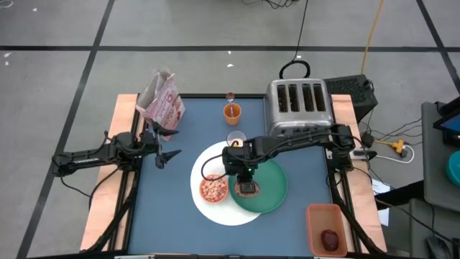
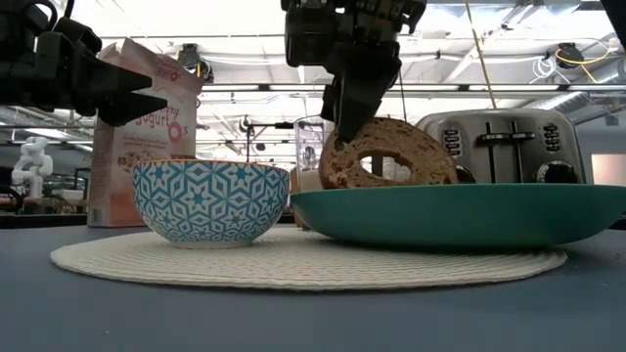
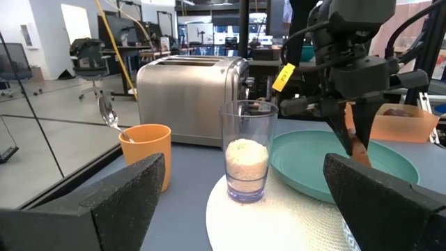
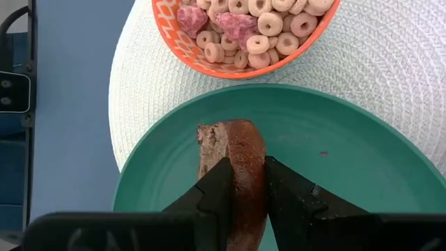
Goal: Arrange a breakfast setting
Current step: Put the brown toasted bagel on the green plate
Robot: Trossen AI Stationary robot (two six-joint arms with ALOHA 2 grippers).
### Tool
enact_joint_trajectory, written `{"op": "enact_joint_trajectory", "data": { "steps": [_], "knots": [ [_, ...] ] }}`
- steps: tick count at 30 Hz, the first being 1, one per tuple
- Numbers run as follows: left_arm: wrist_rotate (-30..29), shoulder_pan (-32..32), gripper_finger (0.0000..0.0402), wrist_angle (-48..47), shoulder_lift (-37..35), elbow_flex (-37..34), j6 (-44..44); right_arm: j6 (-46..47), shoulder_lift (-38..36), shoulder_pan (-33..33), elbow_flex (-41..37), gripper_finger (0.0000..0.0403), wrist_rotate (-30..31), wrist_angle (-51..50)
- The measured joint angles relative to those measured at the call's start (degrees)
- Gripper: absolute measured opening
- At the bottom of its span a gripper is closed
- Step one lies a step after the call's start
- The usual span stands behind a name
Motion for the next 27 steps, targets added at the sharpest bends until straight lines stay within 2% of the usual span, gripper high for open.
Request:
{"op": "enact_joint_trajectory", "data": {
  "steps": [9, 27],
  "knots": [
    [0.0, 0.0, 0.0392, 0.0, 0.0, 0.0, 0.0, 0.0, 0.0, 0.0, 0.0, 0.008, 0.1, 0.1],
    [0.0, 0.0, 0.0392, 0.0, 0.0, 0.0, 0.1, -0.2, 0.0, 0.0, 0.0, 0.0178, 0.1, 0.2]
  ]
}}
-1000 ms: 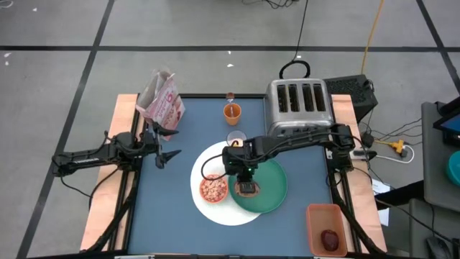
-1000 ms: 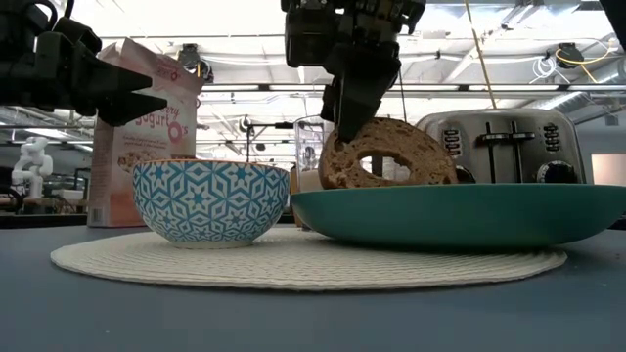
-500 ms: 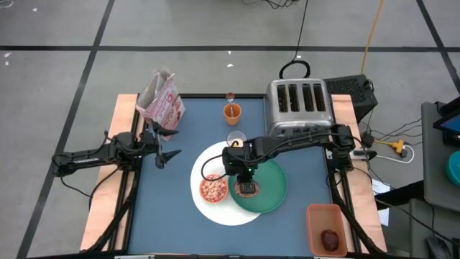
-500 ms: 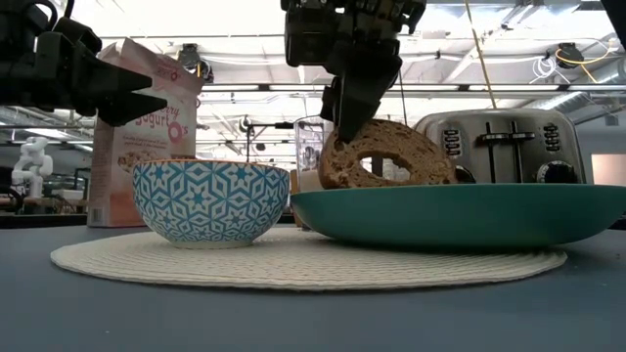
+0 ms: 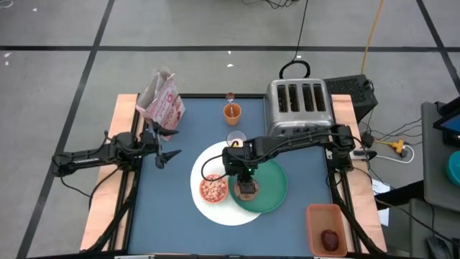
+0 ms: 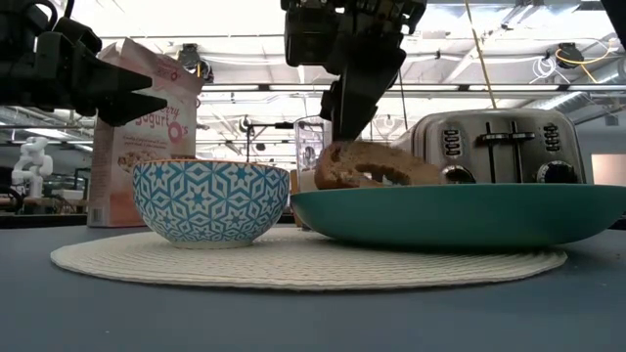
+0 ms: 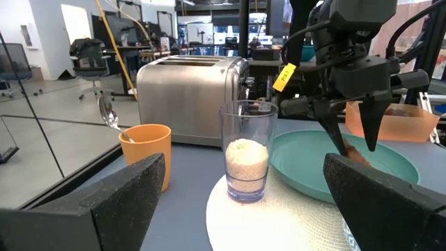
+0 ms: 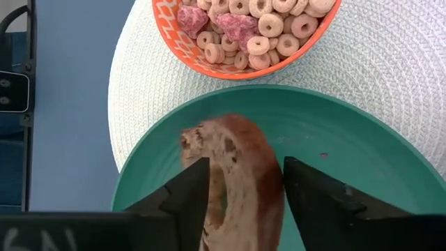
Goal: Arrange a breakfast setting
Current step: Put the brown toasted bagel on the green plate, then put the red apple on the green plate beside the toasted bagel
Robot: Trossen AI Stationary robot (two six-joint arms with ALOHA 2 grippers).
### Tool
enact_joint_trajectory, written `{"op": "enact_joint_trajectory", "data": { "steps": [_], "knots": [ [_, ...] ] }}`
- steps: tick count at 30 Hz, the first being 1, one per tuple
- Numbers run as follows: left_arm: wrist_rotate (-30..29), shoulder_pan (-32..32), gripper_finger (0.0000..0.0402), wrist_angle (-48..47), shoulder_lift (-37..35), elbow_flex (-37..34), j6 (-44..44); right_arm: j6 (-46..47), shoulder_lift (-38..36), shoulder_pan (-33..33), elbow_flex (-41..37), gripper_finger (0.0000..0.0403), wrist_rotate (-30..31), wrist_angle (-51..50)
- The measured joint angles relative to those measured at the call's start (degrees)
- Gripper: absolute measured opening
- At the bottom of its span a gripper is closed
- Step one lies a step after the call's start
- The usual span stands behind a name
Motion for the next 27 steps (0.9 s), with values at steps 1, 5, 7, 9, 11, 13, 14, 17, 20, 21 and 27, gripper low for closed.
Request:
{"op": "enact_joint_trajectory", "data": {
  "steps": [1, 5, 7, 9, 11, 13, 14, 17, 20, 21, 27],
  "knots": [
    [0.0, 0.0, 0.0392, 0.0, 0.0, 0.0, 0.0, 0.0, 0.0, 0.0, 0.0, 0.0182, 0.0, 0.0],
    [0.0, 0.0, 0.0392, 0.0, 0.0, 0.0, 0.0, 0.0, 0.0, 0.0, 0.0, 0.0195, 1.9, 0.0],
    [0.0, 0.0, 0.0392, 0.0, 0.0, 0.0, 0.0, 0.0, 0.0, 0.0, 0.0, 0.0198, 4.1, 0.0],
    [0.0, 0.0, 0.0392, 0.0, 0.0, 0.0, 0.0, 0.0, 0.0, 0.0, 0.0, 0.0199, 4.6, -0.2],
    [0.0, 0.0, 0.0392, 0.0, 0.0, 0.0, 0.0, 0.0, 0.0, -0.1, 0.0, 0.0197, 4.3, -0.5],
    [0.0, 0.0, 0.0392, 0.0, 0.0, 0.0, 0.0, 0.3, -0.1, -0.1, 0.0, 0.0196, 4.3, -1.2],
    [0.0, 0.0, 0.0392, 0.0, 0.0, 0.0, 0.0, 0.7, -0.2, -0.1, 0.0, 0.0195, 4.3, -1.9],
    [0.0, 0.0, 0.0392, 0.0, 0.0, 0.0, 0.1, 3.0, -0.8, -0.1, 0.0, 0.0195, 4.2, -4.3],
    [0.2, 0.0, 0.0392, -0.1, 0.0, 0.0, 0.2, 5.1, -2.0, 0.1, 0.0, 0.0195, 4.3, -8.0],
    [0.3, 0.0, 0.0392, -0.1, 0.0, 0.0, 0.2, 5.5, -2.7, 0.5, 0.0, 0.0195, 4.4, -9.0],
    [0.4, 0.0, 0.0392, -0.2, 0.1, 0.0, 0.2, 8.5, -8.8, 4.8, 0.0, 0.0195, 4.5, -12.0]
  ]
}}
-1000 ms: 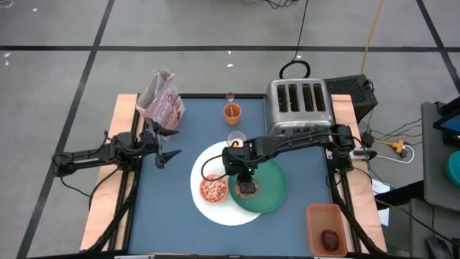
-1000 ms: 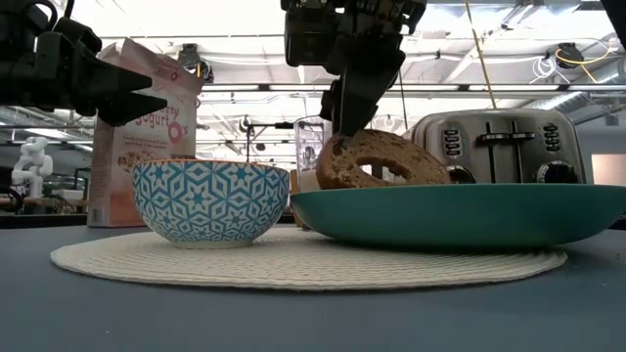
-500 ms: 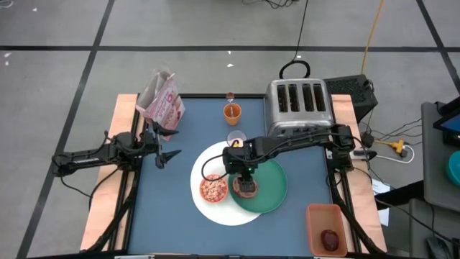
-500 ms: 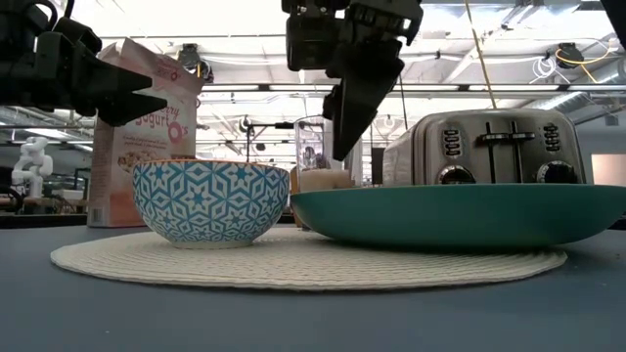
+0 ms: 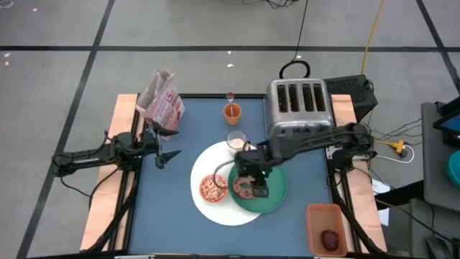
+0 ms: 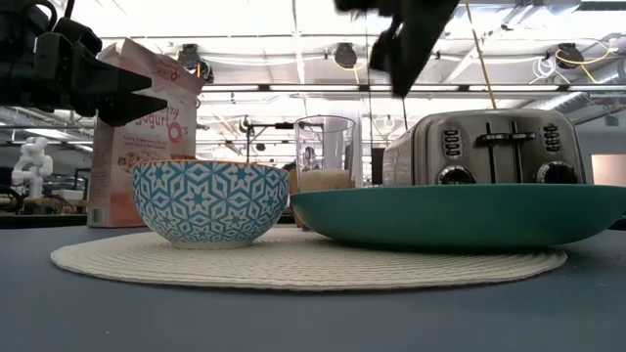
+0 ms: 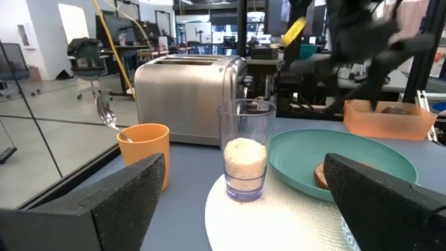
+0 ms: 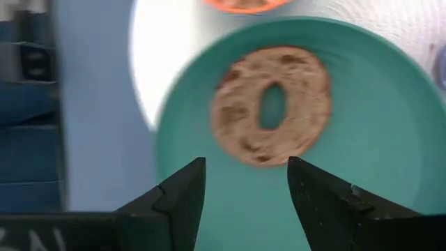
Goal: Arrange a breakfast setting
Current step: Put the red apple on the green plate beside the toasted bagel
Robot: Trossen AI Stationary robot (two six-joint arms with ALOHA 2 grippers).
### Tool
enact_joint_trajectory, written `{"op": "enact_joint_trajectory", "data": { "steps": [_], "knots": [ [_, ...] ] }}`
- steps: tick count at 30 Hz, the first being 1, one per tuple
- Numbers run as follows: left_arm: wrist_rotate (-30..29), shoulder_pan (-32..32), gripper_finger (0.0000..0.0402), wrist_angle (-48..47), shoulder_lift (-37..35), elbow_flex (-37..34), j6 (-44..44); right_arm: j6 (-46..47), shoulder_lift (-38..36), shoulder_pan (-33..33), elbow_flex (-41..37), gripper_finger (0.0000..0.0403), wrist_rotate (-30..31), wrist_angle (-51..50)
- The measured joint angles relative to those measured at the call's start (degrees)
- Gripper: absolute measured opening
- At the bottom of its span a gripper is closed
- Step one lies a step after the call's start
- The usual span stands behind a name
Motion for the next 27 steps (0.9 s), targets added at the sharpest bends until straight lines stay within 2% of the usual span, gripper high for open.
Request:
{"op": "enact_joint_trajectory", "data": {
  "steps": [6, 11, 15, 22, 27],
  "knots": [
    [0.0, 0.0, 0.0392, 0.0, 0.0, 0.0, -0.4, 8.6, -7.9, 6.4, 0.0, 0.0195, 1.0, -0.8],
    [0.0, 0.0, 0.0392, 0.0, 0.0, 0.0, -0.5, 20.0, -13.1, 14.5, 0.0, 0.0194, 13.0, -5.7],
    [0.0, 0.0, 0.0392, 0.0, 0.0, 0.0, -1.0, 30.3, -15.6, 21.1, 0.0, 0.0194, 18.9, -11.0],
    [0.0, 0.0, 0.0392, 0.0, 0.0, 0.0, -1.3, 50.5, -15.7, 31.2, 0.0, 0.0194, 19.7, -13.8],
    [0.0, 0.0, 0.0392, 0.0, 0.0, 0.0, -1.7, 64.9, -14.5, 38.2, 0.0, 0.0194, 22.5, -14.5]
  ]
}}
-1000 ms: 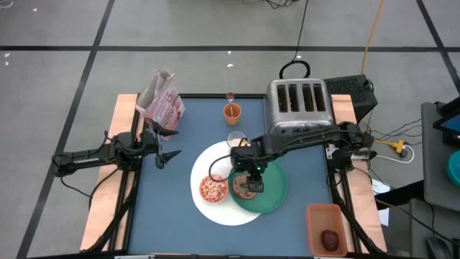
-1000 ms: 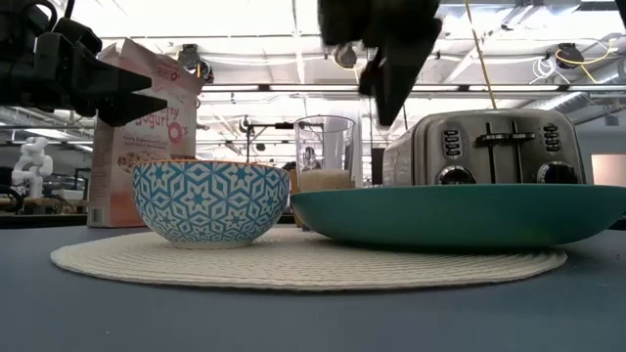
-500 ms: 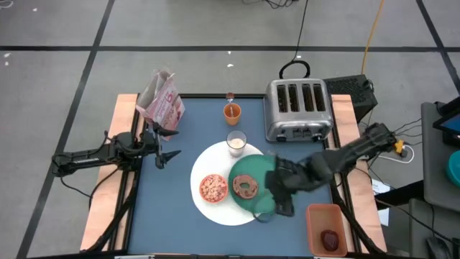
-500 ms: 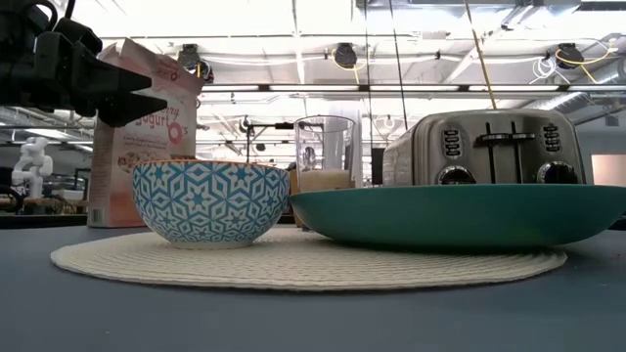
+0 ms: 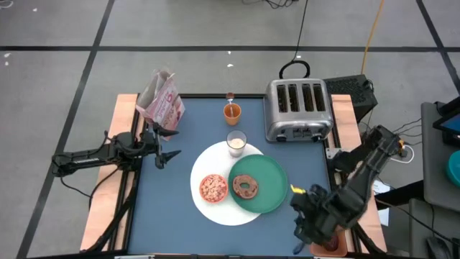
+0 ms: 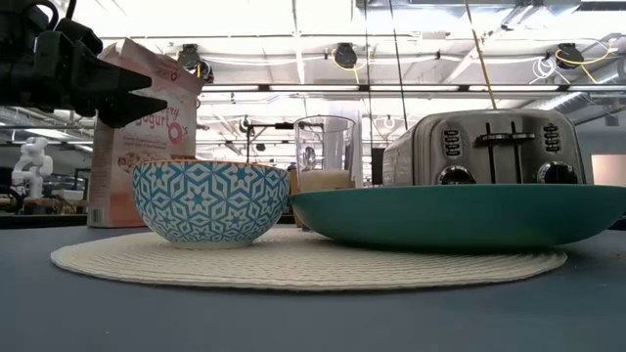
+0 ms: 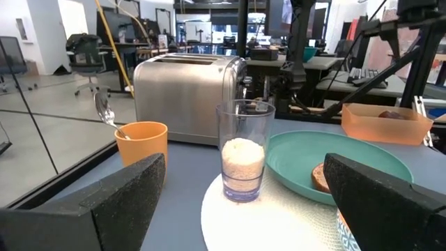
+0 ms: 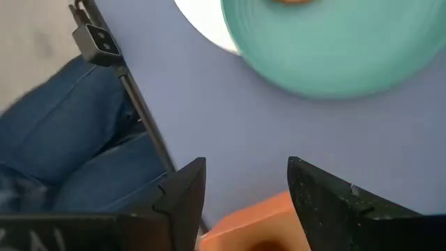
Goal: Arrange a breakfast setting
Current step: Put the red apple on the green plate beside the toasted bagel
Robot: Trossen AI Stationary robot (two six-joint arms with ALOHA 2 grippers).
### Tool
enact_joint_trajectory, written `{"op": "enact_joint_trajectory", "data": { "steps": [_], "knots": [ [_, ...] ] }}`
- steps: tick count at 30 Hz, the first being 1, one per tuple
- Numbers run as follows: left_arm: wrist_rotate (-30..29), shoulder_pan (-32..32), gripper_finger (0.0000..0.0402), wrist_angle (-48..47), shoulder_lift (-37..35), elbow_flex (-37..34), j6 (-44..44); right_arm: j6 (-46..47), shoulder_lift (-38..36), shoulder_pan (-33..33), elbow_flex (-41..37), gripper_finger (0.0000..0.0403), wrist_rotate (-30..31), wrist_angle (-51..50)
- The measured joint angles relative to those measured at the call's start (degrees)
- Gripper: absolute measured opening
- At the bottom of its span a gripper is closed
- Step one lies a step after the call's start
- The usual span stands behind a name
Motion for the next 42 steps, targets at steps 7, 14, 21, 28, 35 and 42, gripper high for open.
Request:
{"op": "enact_joint_trajectory", "data": {
  "steps": [7, 14, 21, 28, 35, 42],
  "knots": [
    [0.0, 0.0, 0.0392, 0.0, 0.0, 0.0, -0.6, 28.0, 1.9, 7.1, 0.0, 0.0194, -0.4, -7.1],
    [0.0, 0.0, 0.0392, 0.0, 0.0, 0.0, -0.6, 46.7, 5.6, 12.7, 0.0, 0.0194, -5.4, -7.9],
    [0.0, 0.0, 0.0392, 0.0, 0.0, 0.0, -1.1, 57.2, 10.5, 15.4, 0.0, 0.0194, -15.6, -6.4],
    [0.0, 0.0, 0.0392, 0.0, 0.0, 0.0, -1.1, 57.0, 15.4, 15.2, 0.0, 0.0194, -18.4, -6.3],
    [0.0, 0.0, 0.0392, 0.0, 0.0, 0.0, -1.0, 56.9, 18.6, 15.3, 0.0, 0.0194, -24.9, -6.4],
    [0.0, 0.0, 0.0392, 0.0, 0.0, 0.0, -0.3, 53.0, 20.2, 15.6, 0.0, 0.0194, -27.5, -7.0]
  ]
}}
